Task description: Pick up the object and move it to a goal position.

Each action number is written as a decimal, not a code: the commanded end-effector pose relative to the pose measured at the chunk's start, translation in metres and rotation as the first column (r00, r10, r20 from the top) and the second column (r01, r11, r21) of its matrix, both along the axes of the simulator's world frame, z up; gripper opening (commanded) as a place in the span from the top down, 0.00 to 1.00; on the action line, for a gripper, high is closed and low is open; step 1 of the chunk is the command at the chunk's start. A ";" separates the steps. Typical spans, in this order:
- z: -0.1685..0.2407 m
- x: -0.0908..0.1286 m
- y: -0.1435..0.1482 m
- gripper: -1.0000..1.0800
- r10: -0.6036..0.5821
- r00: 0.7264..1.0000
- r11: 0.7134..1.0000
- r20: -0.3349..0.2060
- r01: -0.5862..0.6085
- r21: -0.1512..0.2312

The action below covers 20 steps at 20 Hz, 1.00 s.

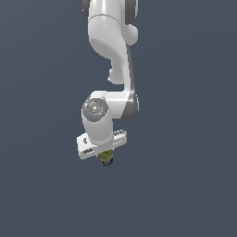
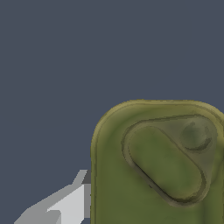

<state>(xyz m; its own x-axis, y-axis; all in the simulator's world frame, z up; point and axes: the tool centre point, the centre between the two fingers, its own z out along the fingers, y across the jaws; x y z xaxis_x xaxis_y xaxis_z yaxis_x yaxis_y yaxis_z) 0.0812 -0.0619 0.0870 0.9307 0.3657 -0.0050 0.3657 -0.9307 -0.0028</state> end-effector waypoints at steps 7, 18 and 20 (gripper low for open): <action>0.036 0.029 -0.031 1.00 0.000 1.000 1.000 0.005 0.000 0.000; 0.050 0.044 -0.045 1.00 0.000 1.000 1.000 0.005 0.000 0.000; 0.050 0.044 -0.045 1.00 0.000 1.000 1.000 0.005 0.000 0.000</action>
<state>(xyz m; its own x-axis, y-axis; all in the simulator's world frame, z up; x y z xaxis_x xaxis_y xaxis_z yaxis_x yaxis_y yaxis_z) 0.1233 -0.1064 0.1339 0.9309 0.3652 -0.0042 0.3651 -0.9309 -0.0026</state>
